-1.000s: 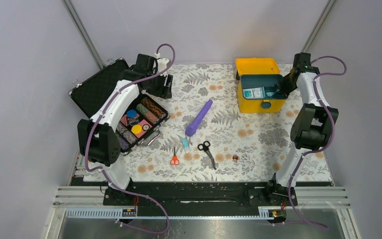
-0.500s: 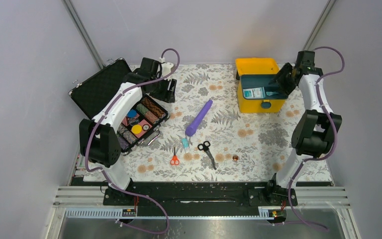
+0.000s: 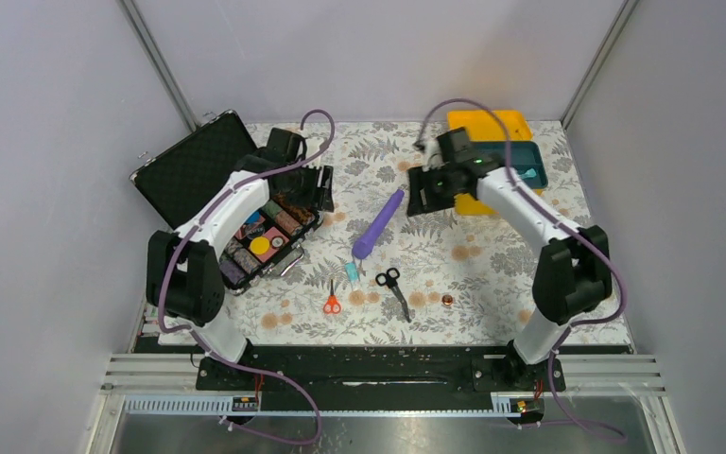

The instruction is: Organize the medicine kit

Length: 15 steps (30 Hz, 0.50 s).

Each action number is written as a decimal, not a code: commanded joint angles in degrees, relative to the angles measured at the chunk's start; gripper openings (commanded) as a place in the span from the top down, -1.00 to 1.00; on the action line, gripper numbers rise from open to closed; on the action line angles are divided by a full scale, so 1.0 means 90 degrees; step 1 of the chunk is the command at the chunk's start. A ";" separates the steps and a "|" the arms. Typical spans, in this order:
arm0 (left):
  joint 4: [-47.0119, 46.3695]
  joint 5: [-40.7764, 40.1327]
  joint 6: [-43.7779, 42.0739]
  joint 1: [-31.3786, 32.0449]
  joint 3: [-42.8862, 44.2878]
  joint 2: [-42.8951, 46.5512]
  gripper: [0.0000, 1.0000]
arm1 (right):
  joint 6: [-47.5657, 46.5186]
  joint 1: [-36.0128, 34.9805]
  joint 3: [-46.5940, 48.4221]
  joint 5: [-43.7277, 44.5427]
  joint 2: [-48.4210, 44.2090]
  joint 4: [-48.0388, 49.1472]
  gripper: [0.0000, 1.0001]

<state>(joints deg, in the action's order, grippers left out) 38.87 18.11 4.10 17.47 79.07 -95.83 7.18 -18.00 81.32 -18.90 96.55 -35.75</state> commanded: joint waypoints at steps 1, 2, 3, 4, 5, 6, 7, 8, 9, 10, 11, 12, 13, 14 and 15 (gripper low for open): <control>-0.0339 -0.0419 0.0150 -0.0155 0.0267 0.0515 -0.23 | -0.0947 -0.1078 0.0325 0.0326 0.0367 0.0040 -0.13; -0.0316 -0.0706 0.0244 -0.0197 0.0325 0.0546 -0.33 | -0.1003 -0.1263 0.0451 0.0298 0.0537 -0.0006 -0.09; -0.0275 -0.1343 0.0451 -0.0227 0.0376 0.0596 -0.85 | -0.1032 -0.1426 0.0599 0.0269 0.0696 -0.0082 -0.03; -0.0257 -0.2415 0.0656 -0.0244 0.0380 0.0661 -0.96 | -0.1061 -0.1581 0.0708 0.0235 0.0843 -0.0132 0.00; -0.0218 -0.2753 0.0754 -0.0301 0.0385 0.0706 -0.98 | -0.1065 -0.1723 0.0766 0.0200 0.0940 -0.0137 0.02; -0.0147 -0.2794 0.0842 -0.0401 0.0436 0.0709 -0.98 | -0.1037 -0.1872 0.0807 0.0151 0.1041 -0.0131 0.02; -0.0077 -0.2741 0.0974 -0.0531 0.0467 0.0717 -0.98 | -0.0989 -0.2076 0.0841 0.0090 0.1118 -0.0119 0.02; -0.0047 -0.2732 0.1097 -0.0597 0.0467 0.0741 -0.98 | -0.0971 -0.2224 0.0861 0.0045 0.1185 -0.0123 0.02; -0.0043 -0.2800 0.1190 -0.0629 0.0467 0.0782 -0.98 | -0.0973 -0.2399 0.0861 0.0010 0.1253 -0.0120 0.01; -0.0028 -0.2916 0.1247 -0.0632 0.0476 0.0812 -0.98 | -0.0994 -0.2566 0.0837 -0.0034 0.1313 -0.0125 0.00; -0.0011 -0.2987 0.1296 -0.0638 0.0518 0.0833 -0.98 | -0.1023 -0.2713 0.0803 -0.0101 0.1365 -0.0147 -0.01; 0.0017 -0.3005 0.1321 -0.0634 0.0567 0.0837 -0.98 | -0.1043 -0.2843 0.0771 -0.0195 0.1435 -0.0187 -0.04; 0.0046 -0.3008 0.1345 -0.0628 0.0627 0.0823 -0.98 | -0.1079 -0.2962 0.0773 -0.0304 0.1510 -0.0249 -0.09; 0.0092 -0.3011 0.1385 -0.0624 0.0695 0.0820 -0.98 | -0.1078 -0.3064 0.0794 -0.0342 0.1588 -0.0322 -0.13; 0.0110 -0.3010 0.1432 -0.0623 0.0731 0.0826 -0.98 | -0.1012 -0.3135 0.0805 -0.0274 0.1654 -0.0338 -0.15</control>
<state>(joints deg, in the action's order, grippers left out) 39.79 -5.21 13.74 11.31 81.91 -90.80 -0.84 -42.68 86.63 -19.22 109.58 -36.23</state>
